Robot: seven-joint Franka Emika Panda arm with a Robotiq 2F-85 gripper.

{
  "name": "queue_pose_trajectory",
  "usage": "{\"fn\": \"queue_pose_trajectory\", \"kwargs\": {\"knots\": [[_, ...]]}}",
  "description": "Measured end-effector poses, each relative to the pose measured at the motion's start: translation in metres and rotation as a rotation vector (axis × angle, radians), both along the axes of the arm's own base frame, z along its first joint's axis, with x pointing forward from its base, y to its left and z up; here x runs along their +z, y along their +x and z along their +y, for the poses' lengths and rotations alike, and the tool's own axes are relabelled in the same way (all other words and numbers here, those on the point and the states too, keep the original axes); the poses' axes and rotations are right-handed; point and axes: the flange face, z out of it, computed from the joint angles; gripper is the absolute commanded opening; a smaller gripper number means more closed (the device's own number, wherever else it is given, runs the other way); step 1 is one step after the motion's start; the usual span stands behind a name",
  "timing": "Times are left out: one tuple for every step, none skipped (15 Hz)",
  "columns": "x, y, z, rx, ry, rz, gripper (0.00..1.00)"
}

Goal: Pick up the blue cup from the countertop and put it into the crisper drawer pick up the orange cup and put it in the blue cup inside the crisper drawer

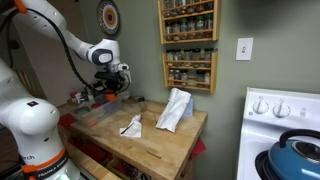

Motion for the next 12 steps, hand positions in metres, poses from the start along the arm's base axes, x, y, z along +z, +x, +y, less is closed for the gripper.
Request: {"fn": "queue_pose_trajectory", "kwargs": {"knots": [[0.018, 0.0, 0.017, 0.037, 0.006, -0.025, 0.01], [0.032, -0.001, 0.035, 0.073, 0.011, -0.043, 0.01], [0.039, -0.002, 0.055, 0.102, 0.013, -0.055, 0.01], [0.042, -0.003, 0.075, 0.123, 0.013, -0.057, 0.01], [0.041, -0.003, 0.093, 0.132, 0.009, -0.059, 0.01], [0.036, -0.002, 0.108, 0.131, 0.005, -0.065, 0.01], [0.029, 0.001, 0.121, 0.123, 0.0, -0.072, 0.01], [0.019, 0.004, 0.131, 0.112, -0.006, -0.077, 0.01], [0.008, 0.009, 0.139, 0.096, -0.012, -0.079, 0.01], [-0.004, 0.014, 0.145, 0.079, -0.018, -0.079, 0.01], [-0.015, 0.019, 0.149, 0.061, -0.025, -0.079, 0.01], [-0.026, 0.025, 0.152, 0.042, -0.033, -0.081, 0.01]]}}
